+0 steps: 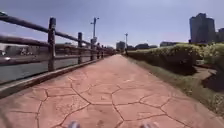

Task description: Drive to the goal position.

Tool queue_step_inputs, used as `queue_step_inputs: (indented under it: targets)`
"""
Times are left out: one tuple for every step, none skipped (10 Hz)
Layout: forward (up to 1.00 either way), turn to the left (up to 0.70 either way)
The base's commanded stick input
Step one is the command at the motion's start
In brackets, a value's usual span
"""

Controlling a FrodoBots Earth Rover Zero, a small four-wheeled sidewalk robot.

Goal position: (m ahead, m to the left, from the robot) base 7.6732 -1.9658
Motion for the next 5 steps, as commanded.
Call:
queue_step_inputs:
  targets:
    - [0.85, -0.04]
    - [0.85, 0.0]
    - [0.85, 0.0]
    - [0.85, 0.0]
    - [0.85, 0.0]
